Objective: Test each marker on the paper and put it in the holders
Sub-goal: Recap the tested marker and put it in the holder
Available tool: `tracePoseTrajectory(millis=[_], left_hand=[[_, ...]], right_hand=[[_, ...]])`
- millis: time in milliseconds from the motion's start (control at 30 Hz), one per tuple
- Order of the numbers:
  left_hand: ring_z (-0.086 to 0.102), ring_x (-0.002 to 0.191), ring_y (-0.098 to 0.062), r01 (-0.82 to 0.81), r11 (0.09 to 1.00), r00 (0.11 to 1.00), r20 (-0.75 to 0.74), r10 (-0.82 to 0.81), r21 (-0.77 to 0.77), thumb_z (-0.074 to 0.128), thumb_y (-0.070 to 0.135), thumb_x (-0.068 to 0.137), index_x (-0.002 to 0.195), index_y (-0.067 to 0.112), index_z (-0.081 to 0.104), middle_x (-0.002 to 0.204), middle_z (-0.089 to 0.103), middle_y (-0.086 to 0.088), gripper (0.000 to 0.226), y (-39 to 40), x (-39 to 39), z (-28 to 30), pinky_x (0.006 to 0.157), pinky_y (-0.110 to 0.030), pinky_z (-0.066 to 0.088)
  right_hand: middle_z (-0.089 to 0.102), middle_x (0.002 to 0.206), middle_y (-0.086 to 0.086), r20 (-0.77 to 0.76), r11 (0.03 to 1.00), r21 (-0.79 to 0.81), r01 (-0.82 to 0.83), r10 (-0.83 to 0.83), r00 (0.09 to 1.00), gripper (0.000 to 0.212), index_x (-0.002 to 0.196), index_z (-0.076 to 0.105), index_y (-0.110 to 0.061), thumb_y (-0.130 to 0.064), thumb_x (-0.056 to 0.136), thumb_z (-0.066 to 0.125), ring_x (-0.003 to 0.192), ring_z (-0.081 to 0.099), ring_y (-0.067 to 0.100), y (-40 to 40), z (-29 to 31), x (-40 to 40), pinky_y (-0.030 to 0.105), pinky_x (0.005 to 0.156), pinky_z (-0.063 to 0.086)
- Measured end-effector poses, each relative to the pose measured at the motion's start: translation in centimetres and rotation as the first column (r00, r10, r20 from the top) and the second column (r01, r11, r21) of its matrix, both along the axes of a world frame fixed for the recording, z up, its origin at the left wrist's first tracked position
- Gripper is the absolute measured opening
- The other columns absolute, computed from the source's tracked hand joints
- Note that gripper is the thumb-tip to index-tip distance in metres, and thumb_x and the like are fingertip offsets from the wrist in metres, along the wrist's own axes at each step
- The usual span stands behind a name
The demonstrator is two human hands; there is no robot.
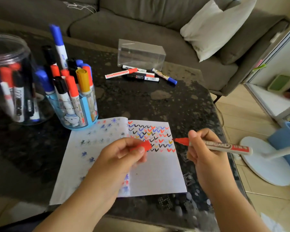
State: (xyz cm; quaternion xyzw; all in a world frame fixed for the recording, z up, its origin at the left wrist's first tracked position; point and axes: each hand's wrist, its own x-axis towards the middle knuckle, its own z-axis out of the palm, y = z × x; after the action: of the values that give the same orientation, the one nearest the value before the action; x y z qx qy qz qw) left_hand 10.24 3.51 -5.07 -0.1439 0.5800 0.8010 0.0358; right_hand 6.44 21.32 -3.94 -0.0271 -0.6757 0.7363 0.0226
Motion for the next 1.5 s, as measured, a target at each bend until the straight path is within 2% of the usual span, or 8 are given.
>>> tracePoseTrajectory(millis=[133, 467, 700, 833, 1067, 1200, 1400, 1500], left_hand=[[0.068, 0.067, -0.016, 0.021, 0.978, 1.000, -0.007, -0.020, 0.206, 0.064, 0.014, 0.058, 0.066, 0.015, 0.076, 0.070, 0.070, -0.010, 0.014, -0.8, 1.3, 1.3, 0.071, -0.027, 0.059], [0.068, 0.070, -0.018, 0.174, 0.967, 0.982, -0.102, -0.157, 0.188, 0.064, 0.017, 0.061, 0.073, 0.016, 0.076, 0.073, 0.071, -0.010, 0.018, -2.2, 3.7, 2.7, 0.073, -0.024, 0.057], [0.065, 0.068, -0.004, 0.216, 0.932, 0.941, -0.193, -0.278, -0.291, 0.057, 0.020, 0.085, 0.095, 0.019, 0.067, 0.071, 0.070, 0.005, 0.014, -3.6, 4.3, 2.7, 0.067, -0.013, 0.047], [0.059, 0.066, 0.000, 0.191, 0.836, 0.924, -0.194, -0.331, -0.514, 0.048, 0.034, 0.089, 0.085, 0.024, 0.062, 0.066, 0.062, 0.012, 0.018, -4.7, 4.5, 2.7, 0.066, -0.010, 0.044], [0.052, 0.057, -0.002, 0.181, 0.833, 0.907, -0.237, -0.347, -0.523, 0.040, 0.045, 0.081, 0.076, 0.018, 0.055, 0.057, 0.056, 0.012, 0.031, -5.5, 5.1, 3.0, 0.061, -0.010, 0.041], [0.051, 0.056, -0.001, 0.175, 0.839, 0.909, -0.243, -0.339, -0.516, 0.041, 0.044, 0.082, 0.077, 0.019, 0.057, 0.058, 0.058, 0.006, 0.030, -5.8, 4.9, 2.6, 0.064, -0.010, 0.041], [0.052, 0.054, -0.001, 0.157, 0.854, 0.920, -0.240, -0.309, -0.496, 0.048, 0.043, 0.080, 0.077, 0.019, 0.060, 0.059, 0.061, 0.004, 0.027, -6.3, 4.8, 3.2, 0.059, -0.010, 0.043], [0.060, 0.062, -0.004, 0.110, 0.820, 0.931, -0.231, -0.283, -0.561, 0.058, 0.031, 0.085, 0.082, 0.025, 0.066, 0.068, 0.066, 0.008, 0.011, -7.1, 4.1, 3.1, 0.063, -0.017, 0.049]], right_hand=[[0.035, 0.050, 0.000, -0.118, 0.991, -0.056, -0.125, 0.117, 0.986, 0.036, 0.054, 0.044, -0.019, -0.037, 0.072, 0.069, 0.047, 0.025, 0.013, -2.1, 2.5, 2.5, 0.030, 0.048, 0.019], [0.045, 0.044, -0.010, -0.105, 0.979, 0.164, -0.124, 0.142, 0.984, 0.028, 0.048, 0.049, -0.022, -0.021, 0.075, 0.057, 0.044, 0.035, 0.005, -4.7, 4.3, 4.3, 0.017, 0.047, 0.028], [0.054, 0.050, -0.001, 0.064, 0.888, 0.310, -0.339, 0.336, 0.940, 0.025, 0.062, 0.064, -0.014, -0.038, 0.069, 0.067, 0.048, 0.042, 0.010, -5.6, 4.2, 4.5, 0.021, 0.048, 0.034], [0.037, 0.044, 0.002, 0.040, 0.966, 0.143, -0.213, 0.210, 0.977, 0.037, 0.065, 0.066, -0.009, -0.046, 0.068, 0.065, 0.043, 0.028, 0.012, -5.3, 4.6, 4.4, 0.023, 0.045, 0.021], [0.014, 0.050, 0.004, -0.051, 1.000, -0.016, -0.012, 0.011, 0.999, 0.039, 0.061, 0.017, -0.013, -0.015, 0.089, 0.044, 0.046, 0.011, 0.016, -5.9, 5.0, 4.8, 0.035, 0.048, 0.011], [0.010, 0.052, 0.006, -0.046, 0.999, -0.049, 0.010, -0.012, 0.999, 0.043, 0.060, 0.014, -0.017, 0.001, 0.093, 0.035, 0.048, 0.008, 0.017, -7.0, 4.4, 5.2, 0.033, 0.048, 0.010], [0.016, 0.050, 0.003, 0.072, 0.996, -0.083, -0.030, 0.036, 0.997, 0.040, 0.063, 0.015, -0.015, -0.005, 0.094, 0.037, 0.051, 0.010, 0.017, -7.2, 3.9, 4.5, 0.032, 0.050, 0.014], [0.035, 0.053, 0.005, 0.146, 0.995, 0.006, -0.096, 0.094, 0.985, 0.035, 0.061, 0.037, -0.010, -0.015, 0.093, 0.050, 0.052, 0.027, 0.016, -6.3, 2.7, 3.8, 0.029, 0.054, 0.025]])
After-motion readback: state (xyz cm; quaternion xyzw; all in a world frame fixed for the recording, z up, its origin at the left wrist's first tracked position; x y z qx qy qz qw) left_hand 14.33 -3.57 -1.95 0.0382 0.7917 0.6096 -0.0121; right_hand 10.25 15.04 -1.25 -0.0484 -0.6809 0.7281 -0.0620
